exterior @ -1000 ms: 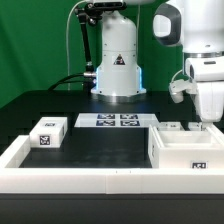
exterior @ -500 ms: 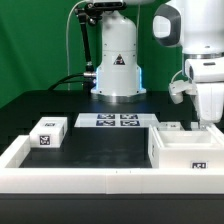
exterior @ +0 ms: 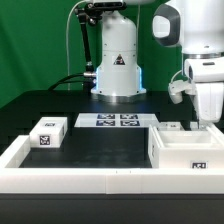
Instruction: Assemble cabinet
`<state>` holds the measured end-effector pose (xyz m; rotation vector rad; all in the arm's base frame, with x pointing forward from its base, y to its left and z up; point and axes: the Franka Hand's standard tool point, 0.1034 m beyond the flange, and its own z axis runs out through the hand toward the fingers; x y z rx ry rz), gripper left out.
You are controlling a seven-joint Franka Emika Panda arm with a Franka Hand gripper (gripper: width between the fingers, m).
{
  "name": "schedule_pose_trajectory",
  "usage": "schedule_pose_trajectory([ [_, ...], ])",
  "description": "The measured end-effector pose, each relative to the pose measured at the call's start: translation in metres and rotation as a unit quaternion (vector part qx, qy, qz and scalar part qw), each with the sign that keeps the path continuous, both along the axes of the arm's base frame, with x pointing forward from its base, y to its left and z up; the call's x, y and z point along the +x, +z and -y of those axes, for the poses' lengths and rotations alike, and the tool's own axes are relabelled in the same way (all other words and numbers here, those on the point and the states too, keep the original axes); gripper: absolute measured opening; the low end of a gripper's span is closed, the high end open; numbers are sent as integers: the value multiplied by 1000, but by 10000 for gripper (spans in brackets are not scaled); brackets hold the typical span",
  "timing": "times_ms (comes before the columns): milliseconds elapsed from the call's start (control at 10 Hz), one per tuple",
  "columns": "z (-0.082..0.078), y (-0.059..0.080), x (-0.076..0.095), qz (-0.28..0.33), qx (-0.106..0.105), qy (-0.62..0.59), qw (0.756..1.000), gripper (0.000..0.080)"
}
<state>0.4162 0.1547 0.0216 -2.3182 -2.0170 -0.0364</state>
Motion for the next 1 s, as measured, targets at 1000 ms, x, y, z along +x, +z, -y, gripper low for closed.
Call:
schedule_pose_trajectory([
  [1000, 40, 41, 18, 6, -23, 9, 1000, 70],
])
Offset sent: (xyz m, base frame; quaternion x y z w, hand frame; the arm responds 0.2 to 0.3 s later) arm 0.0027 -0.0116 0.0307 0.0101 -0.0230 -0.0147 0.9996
